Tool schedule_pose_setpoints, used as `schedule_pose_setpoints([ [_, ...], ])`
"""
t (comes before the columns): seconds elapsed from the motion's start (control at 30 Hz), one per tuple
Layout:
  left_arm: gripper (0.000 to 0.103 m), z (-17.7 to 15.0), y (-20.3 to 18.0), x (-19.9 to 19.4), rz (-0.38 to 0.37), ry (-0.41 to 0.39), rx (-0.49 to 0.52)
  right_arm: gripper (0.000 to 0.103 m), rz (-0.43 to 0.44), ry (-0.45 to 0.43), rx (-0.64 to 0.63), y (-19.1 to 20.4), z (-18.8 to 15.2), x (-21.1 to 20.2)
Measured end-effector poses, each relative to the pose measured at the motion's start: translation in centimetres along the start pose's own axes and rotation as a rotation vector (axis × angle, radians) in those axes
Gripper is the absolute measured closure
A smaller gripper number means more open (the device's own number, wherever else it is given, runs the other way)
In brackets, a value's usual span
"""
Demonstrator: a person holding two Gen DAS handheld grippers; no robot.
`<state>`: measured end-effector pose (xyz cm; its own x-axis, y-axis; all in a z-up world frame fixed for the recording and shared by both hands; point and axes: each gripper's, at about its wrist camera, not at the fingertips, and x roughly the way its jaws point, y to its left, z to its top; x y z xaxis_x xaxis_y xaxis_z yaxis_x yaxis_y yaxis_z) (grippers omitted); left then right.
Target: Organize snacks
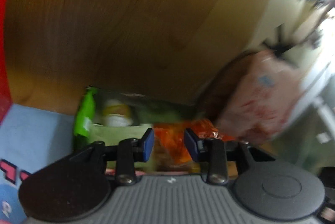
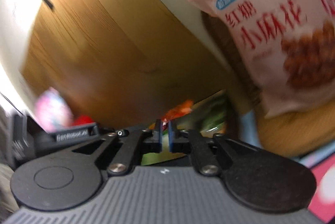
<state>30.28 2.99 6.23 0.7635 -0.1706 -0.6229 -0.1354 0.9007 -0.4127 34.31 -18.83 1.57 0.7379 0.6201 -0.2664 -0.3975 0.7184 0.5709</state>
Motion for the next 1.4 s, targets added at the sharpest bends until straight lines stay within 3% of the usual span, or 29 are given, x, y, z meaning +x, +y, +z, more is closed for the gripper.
schedule_pose_setpoints([
  [0.1, 0.070, -1.0, 0.6, -0.1, 0.044, -0.008, 0.016, 0.090, -0.030, -0.010, -0.085, -0.4, -0.8, -0.4],
  [0.23, 0.070, -2.4, 0.5, -2.3, 0.096, -0.045, 0.030, 0.089, -0.025, -0.018, -0.091, -0.7, -2.2, -2.0],
  [0.33, 0.064, -4.4, -0.9, -5.0, 0.150, -0.098, 0.086, 0.088, -0.012, -0.007, -0.091, 0.3, -3.0, -3.0],
  [0.47, 0.055, -7.1, -3.2, -8.3, 0.226, -0.155, 0.153, 0.075, -0.018, -0.007, -0.121, 2.0, -4.8, -5.6],
  [0.53, 0.051, -8.5, -4.2, -9.5, 0.261, -0.173, 0.176, 0.074, -0.039, -0.012, -0.142, 2.7, -6.1, -7.0],
  [0.67, 0.037, -12.0, -5.7, -10.9, 0.399, -0.176, 0.224, 0.063, -0.085, -0.024, -0.177, 3.5, -8.5, -9.6],
  [0.77, 0.017, -14.3, -6.5, -11.5, 0.488, -0.194, 0.261, 0.059, -0.145, -0.055, -0.209, 3.9, -10.3, -11.4],
  [0.83, 0.014, -15.8, -6.9, -11.8, 0.528, -0.200, 0.287, 0.056, -0.167, -0.051, -0.206, 4.0, -11.3, -12.1],
  [1.07, 0.001, -19.0, -6.6, -11.9, 0.579, -0.166, 0.285, 0.049, -0.202, 0.038, -0.216, 4.0, -14.1, -12.6],
  [1.17, 0.000, -19.8, -6.3, -12.0, 0.587, -0.163, 0.264, 0.033, -0.199, 0.009, -0.266, 4.7, -14.7, -13.2],
  [1.4, 0.000, -20.9, -5.1, -12.0, 0.609, -0.147, 0.225, 0.032, -0.193, 0.021, -0.236, 4.1, -14.5, -13.0],
])
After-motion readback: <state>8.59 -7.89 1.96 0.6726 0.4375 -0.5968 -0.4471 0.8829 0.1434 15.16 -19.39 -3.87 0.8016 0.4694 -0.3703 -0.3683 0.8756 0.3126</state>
